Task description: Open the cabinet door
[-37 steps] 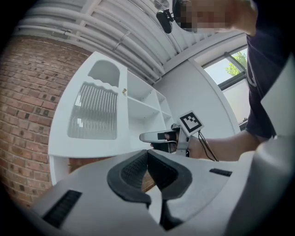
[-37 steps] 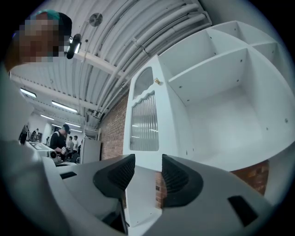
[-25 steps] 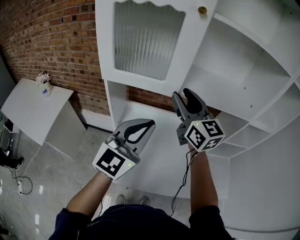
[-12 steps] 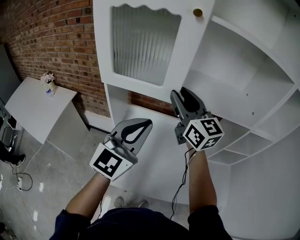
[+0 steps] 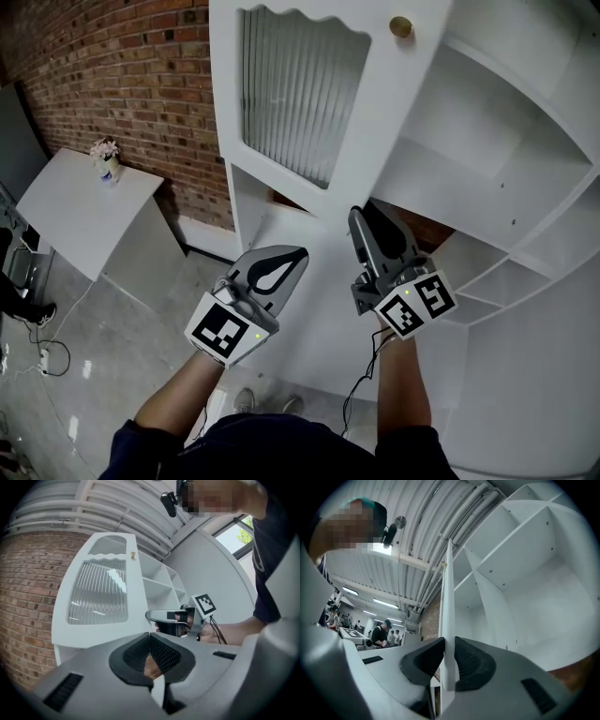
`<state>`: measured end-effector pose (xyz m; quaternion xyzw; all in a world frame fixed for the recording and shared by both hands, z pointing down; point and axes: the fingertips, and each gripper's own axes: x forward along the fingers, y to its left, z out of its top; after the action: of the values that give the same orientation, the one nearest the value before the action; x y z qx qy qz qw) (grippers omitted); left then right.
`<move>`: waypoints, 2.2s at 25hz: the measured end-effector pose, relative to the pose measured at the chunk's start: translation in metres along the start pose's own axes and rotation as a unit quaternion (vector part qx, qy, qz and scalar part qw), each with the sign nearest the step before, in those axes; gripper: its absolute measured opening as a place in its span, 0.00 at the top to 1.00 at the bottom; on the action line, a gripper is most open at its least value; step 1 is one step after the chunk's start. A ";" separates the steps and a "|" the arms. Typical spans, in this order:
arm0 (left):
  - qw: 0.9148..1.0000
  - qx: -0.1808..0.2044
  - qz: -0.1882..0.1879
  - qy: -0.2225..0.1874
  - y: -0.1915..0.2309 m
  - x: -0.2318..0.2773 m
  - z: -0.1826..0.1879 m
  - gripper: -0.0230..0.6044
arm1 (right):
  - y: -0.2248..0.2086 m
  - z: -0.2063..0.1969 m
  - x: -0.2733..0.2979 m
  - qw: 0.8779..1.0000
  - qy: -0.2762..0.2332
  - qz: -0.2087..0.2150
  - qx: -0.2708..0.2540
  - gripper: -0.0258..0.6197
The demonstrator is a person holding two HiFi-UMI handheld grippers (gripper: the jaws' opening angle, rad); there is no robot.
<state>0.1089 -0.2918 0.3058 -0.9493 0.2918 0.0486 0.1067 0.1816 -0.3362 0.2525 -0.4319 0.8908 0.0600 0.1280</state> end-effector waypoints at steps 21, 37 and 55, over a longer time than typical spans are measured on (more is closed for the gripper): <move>0.995 0.006 0.103 0.017 0.018 -0.148 0.014 0.95 | 0.209 -0.008 0.036 0.992 -0.001 0.095 -0.084 0.79; 0.990 0.005 0.141 0.015 0.057 -0.220 0.018 0.95 | 0.291 -0.030 0.113 0.991 0.000 0.079 -0.105 0.79; 0.997 -0.012 0.074 0.014 0.032 -0.186 0.009 0.95 | 0.258 -0.021 0.065 0.996 0.000 0.074 -0.047 0.80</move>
<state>-0.0629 -0.2139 0.3203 -0.9268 0.3622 0.0465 0.0876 -0.0636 -0.2296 0.2540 -0.3707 0.9163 0.1112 0.1031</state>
